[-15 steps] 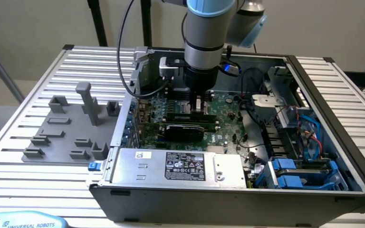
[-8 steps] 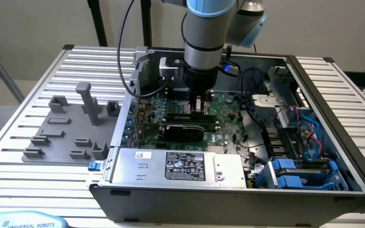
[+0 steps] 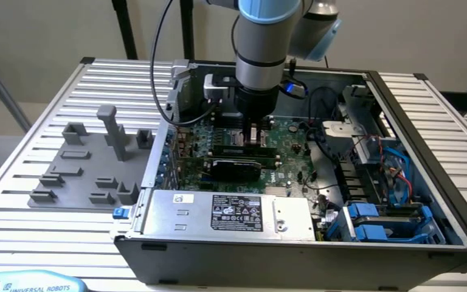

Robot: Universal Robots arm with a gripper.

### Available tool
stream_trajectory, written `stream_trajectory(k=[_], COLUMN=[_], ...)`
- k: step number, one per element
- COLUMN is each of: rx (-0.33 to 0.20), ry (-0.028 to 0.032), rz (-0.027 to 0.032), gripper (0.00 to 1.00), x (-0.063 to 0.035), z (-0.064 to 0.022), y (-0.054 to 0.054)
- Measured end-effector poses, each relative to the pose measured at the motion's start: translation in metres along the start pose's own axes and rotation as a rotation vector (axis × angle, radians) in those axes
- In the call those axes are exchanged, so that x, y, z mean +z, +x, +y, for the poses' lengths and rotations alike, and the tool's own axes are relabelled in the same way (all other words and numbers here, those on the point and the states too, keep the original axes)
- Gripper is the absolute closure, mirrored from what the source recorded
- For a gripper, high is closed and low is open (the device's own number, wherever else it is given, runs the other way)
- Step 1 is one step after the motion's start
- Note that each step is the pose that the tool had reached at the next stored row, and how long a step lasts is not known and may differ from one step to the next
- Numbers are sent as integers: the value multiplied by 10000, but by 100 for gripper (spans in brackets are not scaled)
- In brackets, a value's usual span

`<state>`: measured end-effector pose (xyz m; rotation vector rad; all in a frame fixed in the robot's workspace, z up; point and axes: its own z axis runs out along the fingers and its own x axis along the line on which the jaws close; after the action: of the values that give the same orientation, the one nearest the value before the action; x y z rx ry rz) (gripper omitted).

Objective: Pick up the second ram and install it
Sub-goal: 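Insert the second ram into the second slot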

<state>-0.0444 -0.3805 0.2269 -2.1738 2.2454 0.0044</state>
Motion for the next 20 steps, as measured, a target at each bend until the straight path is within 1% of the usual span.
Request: stream_trajectory(k=[20], rx=[0], ry=[4], rz=[-1], gripper=[86], x=[36], z=[8], y=[-18])
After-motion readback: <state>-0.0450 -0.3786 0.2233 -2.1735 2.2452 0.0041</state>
